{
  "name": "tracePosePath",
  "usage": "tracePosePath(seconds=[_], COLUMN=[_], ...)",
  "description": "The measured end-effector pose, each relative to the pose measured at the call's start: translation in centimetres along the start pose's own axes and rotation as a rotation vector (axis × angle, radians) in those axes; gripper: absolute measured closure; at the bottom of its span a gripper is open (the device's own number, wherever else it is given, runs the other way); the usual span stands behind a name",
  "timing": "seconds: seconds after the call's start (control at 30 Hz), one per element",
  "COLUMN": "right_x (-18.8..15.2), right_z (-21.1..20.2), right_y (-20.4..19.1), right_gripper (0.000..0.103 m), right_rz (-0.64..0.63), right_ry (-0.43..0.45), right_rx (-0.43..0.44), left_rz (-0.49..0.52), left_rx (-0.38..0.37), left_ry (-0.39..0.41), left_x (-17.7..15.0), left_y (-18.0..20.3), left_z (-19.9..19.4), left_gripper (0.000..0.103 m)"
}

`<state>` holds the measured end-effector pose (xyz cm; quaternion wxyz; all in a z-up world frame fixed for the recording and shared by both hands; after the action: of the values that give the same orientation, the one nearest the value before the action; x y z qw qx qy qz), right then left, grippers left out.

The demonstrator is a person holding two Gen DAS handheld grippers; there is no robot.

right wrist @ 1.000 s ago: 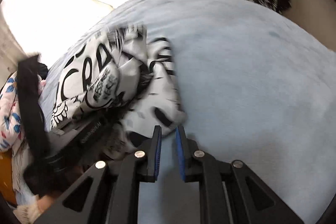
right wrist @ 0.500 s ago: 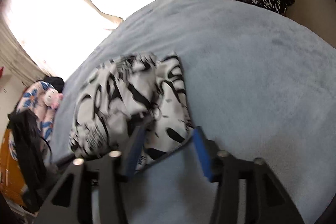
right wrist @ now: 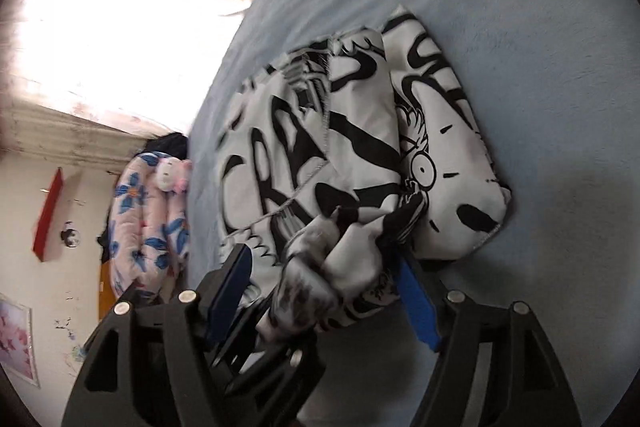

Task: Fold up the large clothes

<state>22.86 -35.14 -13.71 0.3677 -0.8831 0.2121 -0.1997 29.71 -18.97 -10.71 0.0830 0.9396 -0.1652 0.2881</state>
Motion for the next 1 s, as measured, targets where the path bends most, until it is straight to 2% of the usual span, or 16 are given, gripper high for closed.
tracePosePath(seconds=[0.03,0.13,0.17,0.23,0.33,0.4,0.43,0.5,0.57,0.6,0.67,0.73,0.77,0.83,0.9,1.0], right_x=[0.2,0.4,0.5,0.9,1.2,1.3,1.2,0.8,0.5,0.5,0.4,0.5,0.7,1.7,3.0,6.4], right_z=[0.3,0.4,-0.1,-2.1,-4.7,-4.0,-2.6,-0.3,0.1,-0.2,-0.9,-1.8,-2.4,-3.7,-4.1,-2.8], right_y=[-0.4,-2.0,-2.7,-4.0,-4.4,-2.8,-1.3,1.9,3.4,3.2,2.3,0.8,-0.1,-2.1,-3.2,-4.1], right_gripper=[0.054,0.074,0.076,0.079,0.081,0.082,0.082,0.082,0.082,0.082,0.077,0.060,0.054,0.033,0.028,0.028], right_rz=[-0.037,-0.146,-0.196,-0.277,-0.354,-0.353,-0.339,-0.301,-0.253,-0.241,-0.248,-0.278,-0.298,-0.325,-0.329,-0.330], right_ry=[0.014,0.040,0.067,0.156,0.270,0.266,0.232,0.173,0.181,0.188,0.186,0.207,0.234,0.296,0.322,0.302], right_rx=[-0.020,-0.085,-0.110,-0.119,-0.164,-0.225,-0.266,-0.313,-0.289,-0.286,-0.292,-0.358,-0.391,-0.372,-0.347,-0.335], left_rz=[0.002,-0.004,-0.008,-0.011,-0.032,-0.071,-0.103,-0.203,-0.306,-0.345,-0.405,-0.429,-0.429,-0.416,-0.411,-0.427], left_rx=[-0.004,-0.055,-0.089,-0.137,-0.149,-0.106,-0.068,0.012,0.047,0.056,0.011,-0.018,-0.025,-0.031,-0.058,-0.098], left_ry=[-0.009,-0.032,-0.024,0.017,0.119,0.160,0.165,0.119,0.063,0.009,0.000,0.010,0.010,0.003,0.015,0.052], left_x=[0.0,-0.2,-0.3,-0.1,0.3,0.3,0.3,0.0,-0.8,-1.4,-2.2,-2.4,-2.3,-1.7,-0.4,1.5], left_y=[-0.1,-0.2,-0.2,-0.4,-1.9,-3.9,-5.1,-8.4,-11.5,-13.0,-14.7,-15.2,-15.3,-15.6,-16.1,-17.4], left_z=[-0.2,-1.4,-2.4,-4.6,-7.9,-8.4,-8.1,-6.5,-4.4,-2.9,-2.2,-2.6,-2.8,-2.7,-2.7,-2.8], left_gripper=[0.072,0.056,0.052,0.035,0.030,0.030,0.030,0.030,0.030,0.027,0.026,0.025,0.025,0.025,0.026,0.025])
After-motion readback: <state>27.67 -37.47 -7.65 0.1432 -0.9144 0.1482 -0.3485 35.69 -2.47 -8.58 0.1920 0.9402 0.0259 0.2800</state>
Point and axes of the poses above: each gripper's, at about its wrist camera, not at the fingertips, and z roughly the way its jaws point, y to its right, x to its top, the point moved 3 cm from there along z, roughly the way its jaws point, and after that the axes turned 2 degrees about -x, right-handed, at the moved point
